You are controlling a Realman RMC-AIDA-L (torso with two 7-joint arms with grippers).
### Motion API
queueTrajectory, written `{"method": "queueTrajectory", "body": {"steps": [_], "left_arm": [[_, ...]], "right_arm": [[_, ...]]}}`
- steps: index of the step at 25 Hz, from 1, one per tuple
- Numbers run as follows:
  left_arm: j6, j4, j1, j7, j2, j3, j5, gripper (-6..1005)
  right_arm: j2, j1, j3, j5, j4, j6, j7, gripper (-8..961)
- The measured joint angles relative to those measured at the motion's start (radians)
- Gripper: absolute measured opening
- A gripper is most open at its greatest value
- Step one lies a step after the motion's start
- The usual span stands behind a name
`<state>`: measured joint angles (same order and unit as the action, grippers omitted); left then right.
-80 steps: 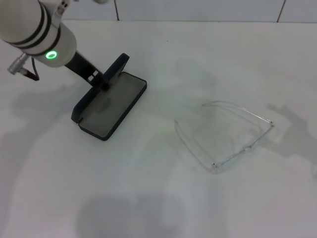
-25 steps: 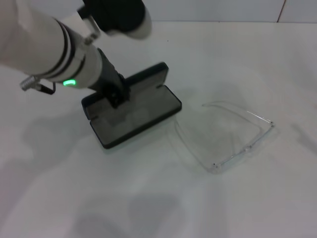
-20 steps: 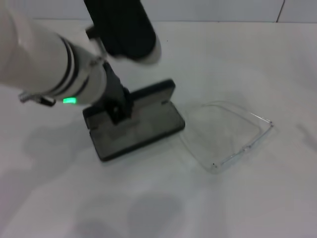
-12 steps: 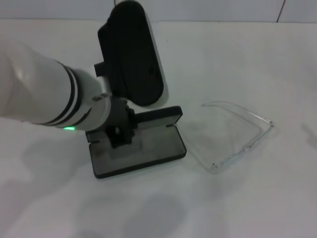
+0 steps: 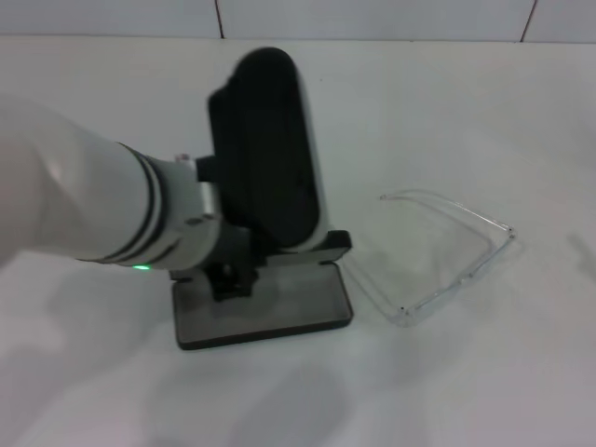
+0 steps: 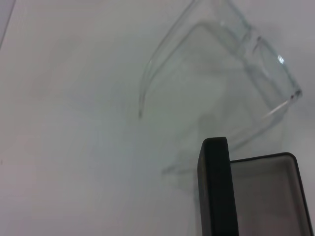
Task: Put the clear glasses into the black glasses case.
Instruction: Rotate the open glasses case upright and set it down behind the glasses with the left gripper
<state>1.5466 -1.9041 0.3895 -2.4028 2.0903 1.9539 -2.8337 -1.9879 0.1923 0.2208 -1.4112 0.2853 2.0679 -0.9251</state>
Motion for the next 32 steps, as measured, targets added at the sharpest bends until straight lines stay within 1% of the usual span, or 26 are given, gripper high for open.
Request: {"method": "queueTrajectory", "body": {"steps": [5, 10, 19, 23, 28, 32], "left_arm": [[-0.078, 0.029, 0.014, 0.001, 0.002, 0.048, 0.003, 204], [-0.167, 0.070, 0.037, 0.001, 0.006, 0.061, 0.011, 205], [-0.344, 0.200, 0.116, 0.025, 0.007, 0.137, 0.015, 206], [-0.370, 0.233, 0.138, 0.051, 0.009, 0.152, 0.015, 206], [-0.374, 0.265, 0.165, 0.060, 0.010, 0.162, 0.015, 207], [-0.396, 0.271, 0.163, 0.062, 0.010, 0.165, 0.009, 208]], "right_arm": [[0.000, 0.000, 0.000, 0.000, 0.000, 0.000, -0.002, 884], [0.001, -0.002, 0.009, -0.007, 0.000, 0.000, -0.003, 885], [0.002, -0.014, 0.008, -0.008, 0.000, 0.000, -0.002, 885], [0.002, -0.022, 0.002, -0.008, 0.000, -0.001, -0.001, 885], [0.001, -0.030, 0.001, -0.003, 0.000, -0.008, 0.000, 885], [0.001, -0.031, 0.000, -0.001, 0.000, -0.009, 0.001, 884]]}}
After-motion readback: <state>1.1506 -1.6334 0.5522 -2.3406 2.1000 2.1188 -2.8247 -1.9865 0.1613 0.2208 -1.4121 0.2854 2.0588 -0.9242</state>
